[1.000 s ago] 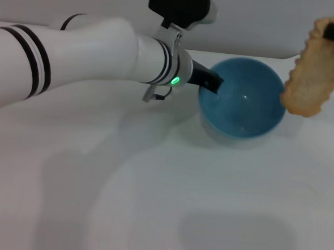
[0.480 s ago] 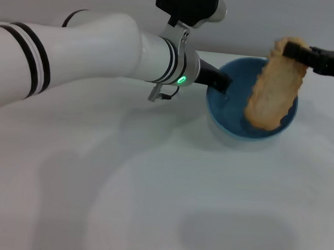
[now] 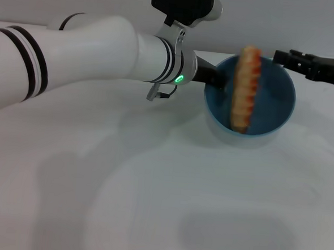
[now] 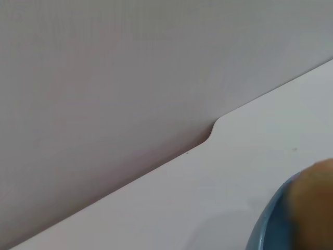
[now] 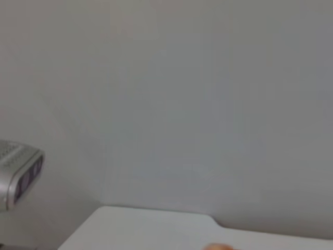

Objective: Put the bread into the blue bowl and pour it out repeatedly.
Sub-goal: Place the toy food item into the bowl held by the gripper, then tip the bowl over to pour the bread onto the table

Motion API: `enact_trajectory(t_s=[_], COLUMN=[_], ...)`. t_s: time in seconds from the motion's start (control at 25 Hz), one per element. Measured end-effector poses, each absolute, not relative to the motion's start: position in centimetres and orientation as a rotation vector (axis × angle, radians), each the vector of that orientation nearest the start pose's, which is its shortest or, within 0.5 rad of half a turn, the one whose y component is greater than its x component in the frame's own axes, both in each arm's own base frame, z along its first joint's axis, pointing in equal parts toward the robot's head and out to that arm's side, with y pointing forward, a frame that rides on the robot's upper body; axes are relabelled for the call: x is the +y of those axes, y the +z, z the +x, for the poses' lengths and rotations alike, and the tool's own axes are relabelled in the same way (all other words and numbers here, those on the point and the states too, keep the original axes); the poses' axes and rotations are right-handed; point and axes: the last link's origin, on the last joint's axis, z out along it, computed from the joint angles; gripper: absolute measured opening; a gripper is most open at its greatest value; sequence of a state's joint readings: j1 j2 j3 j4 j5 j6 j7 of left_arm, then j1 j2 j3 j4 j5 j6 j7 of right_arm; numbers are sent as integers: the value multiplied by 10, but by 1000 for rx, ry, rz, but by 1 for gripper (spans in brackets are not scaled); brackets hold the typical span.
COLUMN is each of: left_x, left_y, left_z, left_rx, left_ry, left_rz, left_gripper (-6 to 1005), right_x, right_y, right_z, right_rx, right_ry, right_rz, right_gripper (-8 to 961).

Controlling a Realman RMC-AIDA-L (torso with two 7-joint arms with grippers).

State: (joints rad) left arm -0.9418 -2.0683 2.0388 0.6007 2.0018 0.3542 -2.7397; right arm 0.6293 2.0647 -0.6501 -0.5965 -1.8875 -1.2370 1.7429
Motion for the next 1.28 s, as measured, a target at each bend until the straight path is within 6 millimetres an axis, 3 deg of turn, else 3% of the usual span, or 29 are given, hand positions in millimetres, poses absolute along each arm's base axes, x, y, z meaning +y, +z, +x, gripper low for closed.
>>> enact_trajectory(t_s=[0.16, 0.2, 0.28, 0.32, 0.4, 0.44, 0.56, 0.84, 1.12, 1.28], left_x=[428, 430, 432, 435, 437, 439, 445, 450, 446, 442], left_y=[-128, -127, -126, -124, -122, -121, -120, -119, -125, -126], left_z=[-141, -142, -141, -140, -137, -134, -120, -86, -66, -62], left_rx=[-835, -816, -806, -780, -741, -703, -585, -345, -198, -132], left_ry=[-93, -111, -122, -151, -172, -185, -218, -323, -362, -396], left_rz=[-2380, -2363, -2354, -2333, -2321, -2317, -2309, -2267, -2273, -2259], left_gripper=[0, 0, 0, -1, -1, -1, -1, -1, 0, 0], right_x=[395, 391, 389, 382, 373, 373, 354, 299, 278, 278], right_y=[30, 46, 54, 69, 80, 80, 90, 95, 86, 82], right_z=[257, 263, 266, 277, 293, 293, 324, 394, 408, 409], right_rx=[1070, 1043, 1027, 994, 975, 975, 998, 1173, 1201, 1197], right_ry=[855, 898, 915, 946, 956, 956, 943, 921, 895, 890], right_rz=[-2265, -2206, -2175, -2101, -2027, -2027, -1908, -1617, -1572, -1577], right_gripper=[555, 555, 555, 555, 555, 555, 555, 554, 554, 554])
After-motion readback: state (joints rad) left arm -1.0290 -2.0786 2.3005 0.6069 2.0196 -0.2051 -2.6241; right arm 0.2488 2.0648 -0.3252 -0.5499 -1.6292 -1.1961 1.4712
